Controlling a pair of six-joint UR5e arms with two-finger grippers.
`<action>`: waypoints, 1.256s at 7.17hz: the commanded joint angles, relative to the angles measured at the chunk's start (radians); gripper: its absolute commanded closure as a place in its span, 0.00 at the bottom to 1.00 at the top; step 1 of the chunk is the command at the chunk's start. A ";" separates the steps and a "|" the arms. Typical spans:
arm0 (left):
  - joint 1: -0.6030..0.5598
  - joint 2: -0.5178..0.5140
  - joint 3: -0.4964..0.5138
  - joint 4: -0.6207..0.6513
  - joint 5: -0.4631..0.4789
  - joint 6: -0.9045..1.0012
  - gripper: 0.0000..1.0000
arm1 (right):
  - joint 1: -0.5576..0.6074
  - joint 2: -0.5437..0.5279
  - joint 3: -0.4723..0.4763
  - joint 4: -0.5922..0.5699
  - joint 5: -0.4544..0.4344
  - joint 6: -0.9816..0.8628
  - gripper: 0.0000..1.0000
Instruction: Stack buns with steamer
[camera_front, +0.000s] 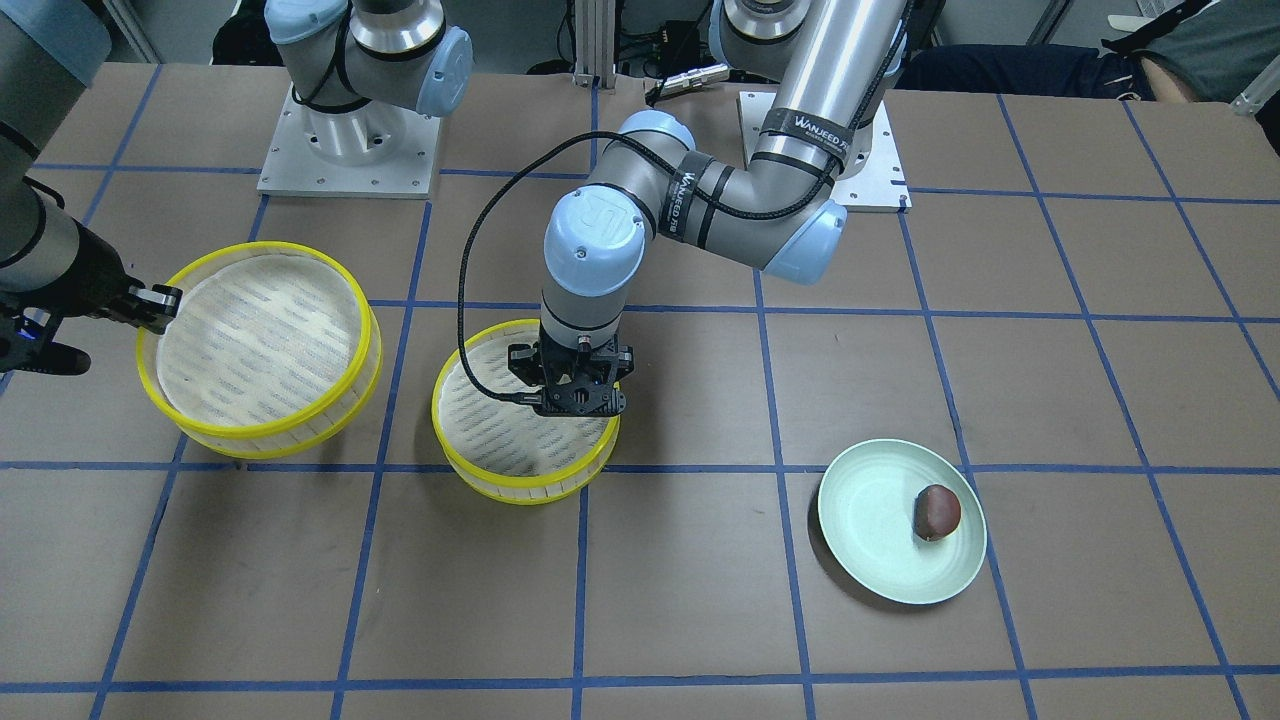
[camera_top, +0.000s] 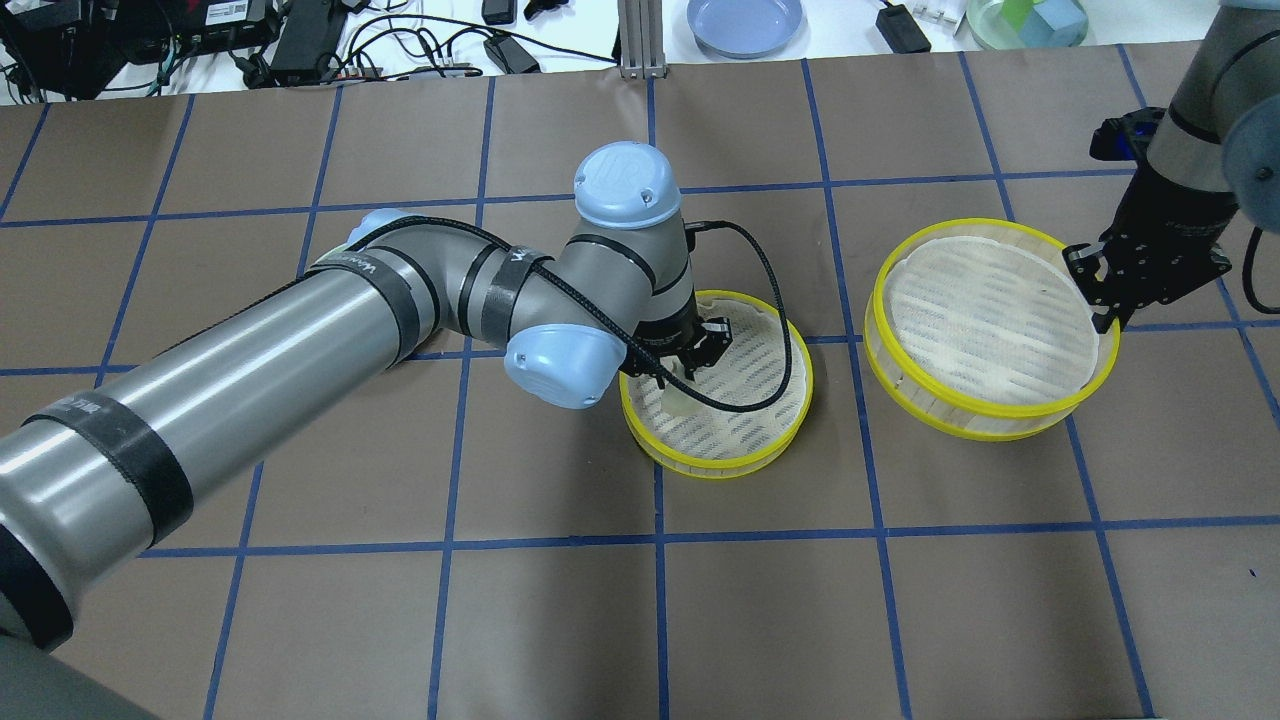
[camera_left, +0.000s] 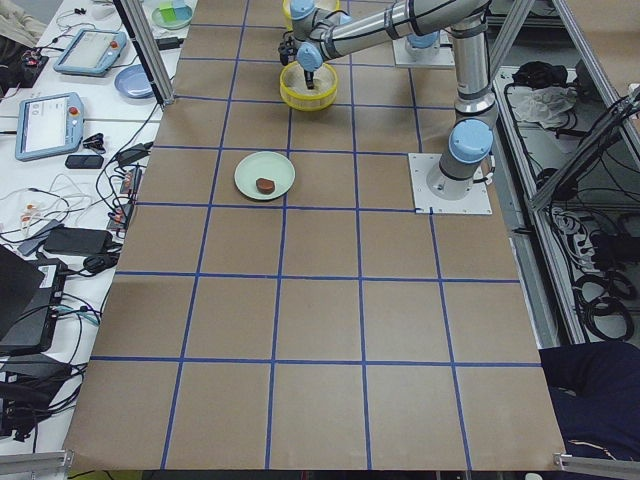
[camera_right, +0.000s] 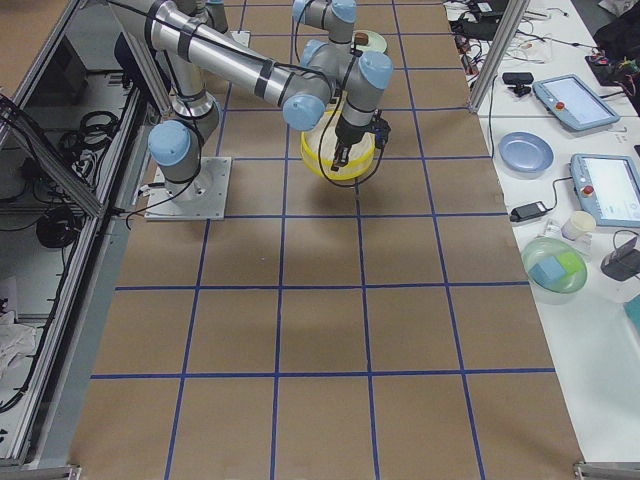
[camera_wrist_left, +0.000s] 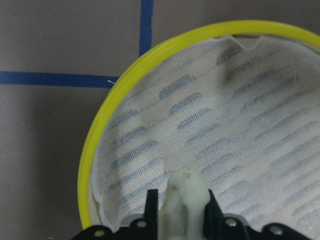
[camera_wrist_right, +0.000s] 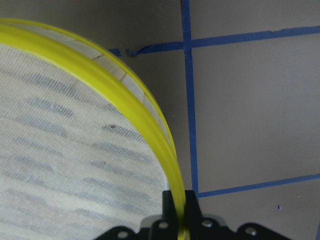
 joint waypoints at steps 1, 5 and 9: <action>0.001 -0.001 0.010 0.005 0.004 0.024 0.00 | 0.069 0.001 0.000 0.011 0.004 0.092 1.00; 0.134 0.062 0.076 -0.016 0.076 0.123 0.00 | 0.136 -0.003 0.006 0.015 0.013 0.210 1.00; 0.362 0.119 0.082 -0.076 0.187 0.433 0.00 | 0.342 0.018 0.022 -0.047 0.113 0.489 1.00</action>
